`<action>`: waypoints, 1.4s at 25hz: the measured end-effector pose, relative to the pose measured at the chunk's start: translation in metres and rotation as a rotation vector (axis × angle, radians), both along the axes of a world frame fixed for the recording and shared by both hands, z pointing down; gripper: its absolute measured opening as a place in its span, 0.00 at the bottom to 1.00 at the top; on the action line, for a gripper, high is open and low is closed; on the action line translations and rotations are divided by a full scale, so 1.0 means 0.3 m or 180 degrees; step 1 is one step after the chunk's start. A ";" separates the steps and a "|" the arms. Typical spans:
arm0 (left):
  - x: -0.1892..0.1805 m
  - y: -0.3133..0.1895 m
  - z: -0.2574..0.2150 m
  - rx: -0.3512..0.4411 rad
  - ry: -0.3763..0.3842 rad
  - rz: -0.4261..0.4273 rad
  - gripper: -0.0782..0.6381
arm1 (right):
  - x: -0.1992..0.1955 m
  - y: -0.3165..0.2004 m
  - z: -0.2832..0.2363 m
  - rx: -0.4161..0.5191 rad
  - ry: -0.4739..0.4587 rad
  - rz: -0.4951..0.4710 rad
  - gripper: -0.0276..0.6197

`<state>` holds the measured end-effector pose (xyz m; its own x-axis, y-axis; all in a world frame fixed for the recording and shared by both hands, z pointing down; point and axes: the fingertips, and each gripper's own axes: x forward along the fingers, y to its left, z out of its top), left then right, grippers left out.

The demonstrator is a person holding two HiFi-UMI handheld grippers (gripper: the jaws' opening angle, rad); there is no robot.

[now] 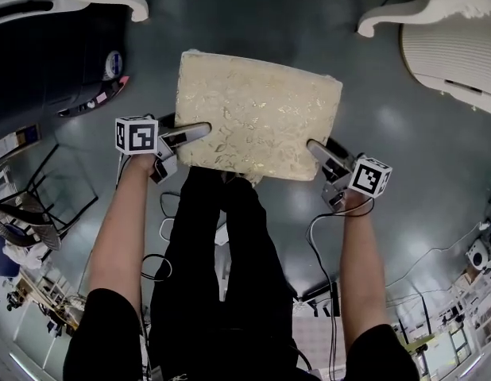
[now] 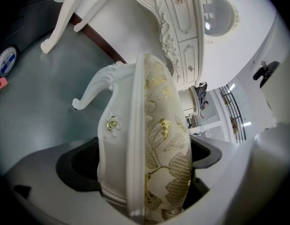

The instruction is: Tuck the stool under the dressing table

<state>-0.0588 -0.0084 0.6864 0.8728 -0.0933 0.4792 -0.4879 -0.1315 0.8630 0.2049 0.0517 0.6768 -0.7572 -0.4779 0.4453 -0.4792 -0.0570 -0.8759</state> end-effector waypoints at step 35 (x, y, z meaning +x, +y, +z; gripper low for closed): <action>0.070 -0.876 0.022 0.0234 0.0154 -0.0296 0.92 | 0.083 -0.950 -0.023 0.0615 0.0344 0.0237 0.61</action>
